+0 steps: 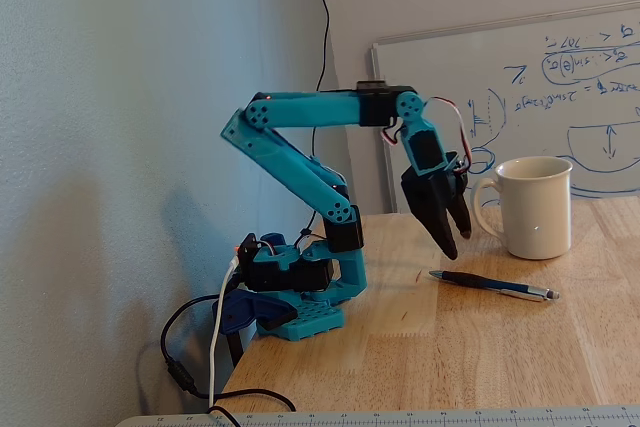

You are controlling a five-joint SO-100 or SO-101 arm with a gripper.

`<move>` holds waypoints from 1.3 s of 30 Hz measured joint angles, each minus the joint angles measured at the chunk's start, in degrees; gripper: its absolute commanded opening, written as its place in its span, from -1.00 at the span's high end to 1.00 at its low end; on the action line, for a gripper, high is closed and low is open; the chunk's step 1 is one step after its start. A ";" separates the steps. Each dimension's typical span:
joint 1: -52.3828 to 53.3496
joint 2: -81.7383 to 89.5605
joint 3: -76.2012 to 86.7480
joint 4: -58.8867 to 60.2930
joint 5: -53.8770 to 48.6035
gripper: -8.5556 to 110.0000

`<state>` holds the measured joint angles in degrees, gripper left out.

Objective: Grasp a pen and put it in a mug.

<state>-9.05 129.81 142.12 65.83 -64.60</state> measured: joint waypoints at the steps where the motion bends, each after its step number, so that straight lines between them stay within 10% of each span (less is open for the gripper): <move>1: 0.00 -2.20 -0.97 -0.44 -1.05 0.48; 39: 4.39 -24.96 -2.90 -13.45 -3.34 0.69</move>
<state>-4.66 104.85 139.22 52.38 -67.94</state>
